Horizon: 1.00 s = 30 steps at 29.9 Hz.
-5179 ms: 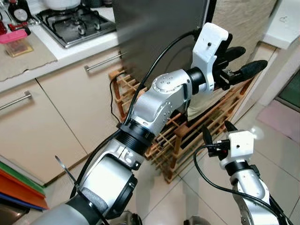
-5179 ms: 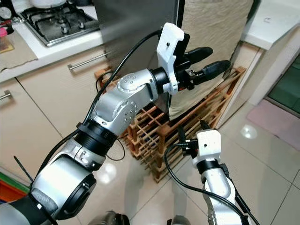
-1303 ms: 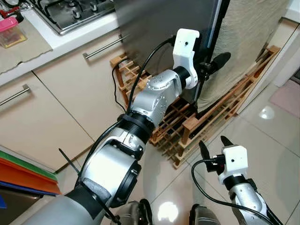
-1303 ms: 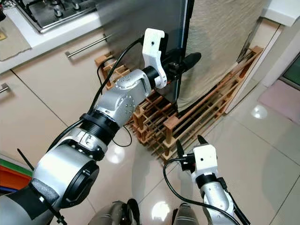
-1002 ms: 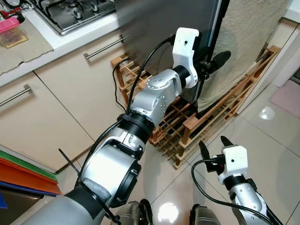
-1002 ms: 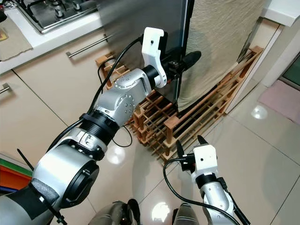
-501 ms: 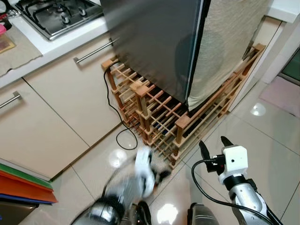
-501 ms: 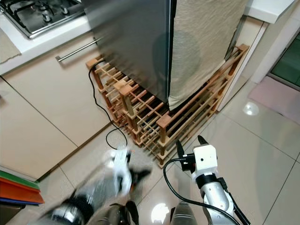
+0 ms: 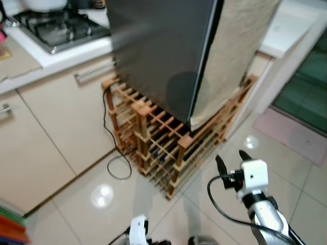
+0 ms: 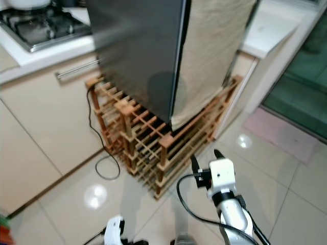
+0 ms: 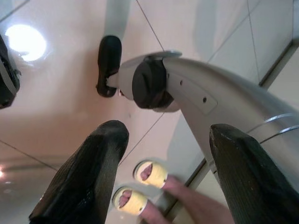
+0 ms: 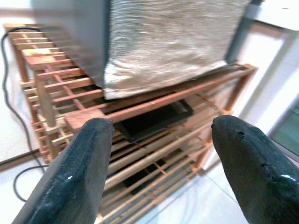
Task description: Restocking fridge
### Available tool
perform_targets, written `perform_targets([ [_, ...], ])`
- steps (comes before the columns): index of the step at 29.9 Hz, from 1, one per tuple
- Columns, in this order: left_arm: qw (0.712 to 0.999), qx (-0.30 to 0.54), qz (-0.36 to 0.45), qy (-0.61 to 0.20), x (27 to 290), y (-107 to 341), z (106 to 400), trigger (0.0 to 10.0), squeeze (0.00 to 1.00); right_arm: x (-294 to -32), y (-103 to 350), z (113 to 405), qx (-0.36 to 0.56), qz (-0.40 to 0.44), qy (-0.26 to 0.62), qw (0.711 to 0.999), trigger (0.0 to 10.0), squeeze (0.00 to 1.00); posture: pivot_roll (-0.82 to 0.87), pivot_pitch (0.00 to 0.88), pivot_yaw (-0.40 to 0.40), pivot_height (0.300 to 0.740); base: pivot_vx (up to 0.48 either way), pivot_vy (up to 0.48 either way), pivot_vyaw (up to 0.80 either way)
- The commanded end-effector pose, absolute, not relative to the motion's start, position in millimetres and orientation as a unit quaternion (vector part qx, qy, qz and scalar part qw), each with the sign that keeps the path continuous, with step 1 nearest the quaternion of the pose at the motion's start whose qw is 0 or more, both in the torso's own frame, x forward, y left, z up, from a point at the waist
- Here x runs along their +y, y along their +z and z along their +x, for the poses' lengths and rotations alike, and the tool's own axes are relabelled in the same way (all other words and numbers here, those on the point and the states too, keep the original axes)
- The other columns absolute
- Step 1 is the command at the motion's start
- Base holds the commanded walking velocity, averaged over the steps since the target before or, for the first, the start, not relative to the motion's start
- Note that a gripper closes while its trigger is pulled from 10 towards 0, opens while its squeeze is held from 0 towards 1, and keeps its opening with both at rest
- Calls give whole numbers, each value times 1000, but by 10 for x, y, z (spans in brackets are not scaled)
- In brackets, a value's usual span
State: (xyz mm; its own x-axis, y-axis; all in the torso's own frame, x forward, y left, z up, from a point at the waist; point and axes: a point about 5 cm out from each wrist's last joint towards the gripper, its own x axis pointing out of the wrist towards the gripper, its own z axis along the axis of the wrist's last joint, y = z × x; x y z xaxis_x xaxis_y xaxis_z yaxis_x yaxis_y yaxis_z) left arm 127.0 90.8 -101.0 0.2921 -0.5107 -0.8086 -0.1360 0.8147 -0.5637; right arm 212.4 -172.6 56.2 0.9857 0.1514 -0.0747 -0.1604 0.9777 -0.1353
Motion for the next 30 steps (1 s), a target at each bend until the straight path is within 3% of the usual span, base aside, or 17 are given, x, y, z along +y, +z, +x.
perform_targets([
  [1, 729, -69, -235, -639, -1757, 2993, 2489, 10000, 0, -1738, 571, 2116, 31, -75, 79, 994, 10000, 4, -272, 162, 133, 724, 0, 0, 0],
  [30, 729, -69, -235, -639, -1757, 2993, 2489, 10000, 0, -1738, 571, 2116, 31, -75, 79, 994, 10000, 4, -272, 162, 133, 724, 0, 0, 0],
])
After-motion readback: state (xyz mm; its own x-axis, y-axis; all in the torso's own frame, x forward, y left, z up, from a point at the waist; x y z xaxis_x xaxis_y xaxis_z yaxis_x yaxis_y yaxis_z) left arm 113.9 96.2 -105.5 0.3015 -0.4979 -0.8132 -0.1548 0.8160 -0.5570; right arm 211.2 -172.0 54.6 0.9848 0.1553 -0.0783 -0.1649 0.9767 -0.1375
